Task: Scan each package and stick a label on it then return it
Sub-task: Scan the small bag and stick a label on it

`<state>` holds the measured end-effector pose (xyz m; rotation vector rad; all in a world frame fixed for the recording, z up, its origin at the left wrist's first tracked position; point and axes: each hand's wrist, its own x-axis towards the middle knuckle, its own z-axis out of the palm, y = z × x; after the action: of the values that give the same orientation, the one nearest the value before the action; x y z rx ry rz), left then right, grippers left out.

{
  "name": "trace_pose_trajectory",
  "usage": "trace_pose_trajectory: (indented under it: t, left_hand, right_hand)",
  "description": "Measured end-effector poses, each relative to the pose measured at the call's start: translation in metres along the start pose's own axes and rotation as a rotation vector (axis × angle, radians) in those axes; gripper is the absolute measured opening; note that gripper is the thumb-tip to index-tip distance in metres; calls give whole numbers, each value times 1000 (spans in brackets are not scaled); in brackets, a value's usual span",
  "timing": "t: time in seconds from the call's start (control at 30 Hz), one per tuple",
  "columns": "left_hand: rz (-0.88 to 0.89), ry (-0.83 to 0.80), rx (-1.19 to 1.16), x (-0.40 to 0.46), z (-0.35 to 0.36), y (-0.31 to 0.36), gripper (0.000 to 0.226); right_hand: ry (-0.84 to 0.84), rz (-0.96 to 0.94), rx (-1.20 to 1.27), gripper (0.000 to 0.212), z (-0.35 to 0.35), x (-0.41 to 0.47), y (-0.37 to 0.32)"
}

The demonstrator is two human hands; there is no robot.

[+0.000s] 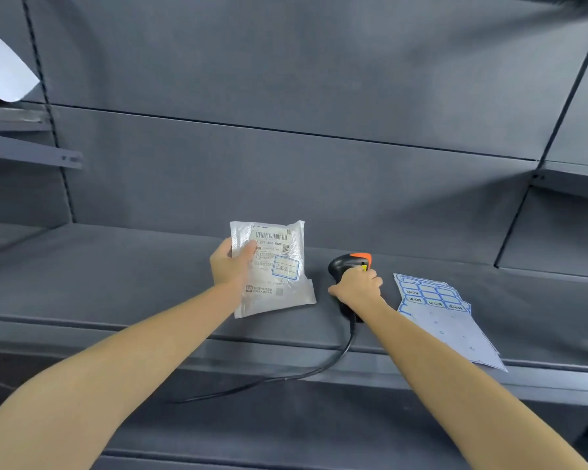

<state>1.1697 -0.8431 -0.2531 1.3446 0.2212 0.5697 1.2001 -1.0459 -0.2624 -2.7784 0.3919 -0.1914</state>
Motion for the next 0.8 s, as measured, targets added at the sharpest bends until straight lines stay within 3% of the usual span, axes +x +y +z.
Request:
trace_pose_trajectory:
  t: [0.1, 0.27, 0.37, 0.57, 0.8]
  left_hand:
    - [18, 14, 6, 3, 0, -6, 4]
    - [26, 36, 8, 5, 3, -10, 8]
    - [24, 31, 20, 6, 8, -10, 3]
    - [40, 12, 11, 8, 13, -13, 4]
    - [46, -28, -43, 9, 12, -14, 5]
  right_hand:
    - [-72, 99, 197, 59, 1, 7, 0]
    - [-4, 244, 962, 58, -8, -4, -4]
    - [-30, 114, 1262, 30, -19, -32, -14]
    - [-236, -204, 1407, 15, -14, -78, -31]
    - [-315, -304, 1390, 12, -7, -87, -43]
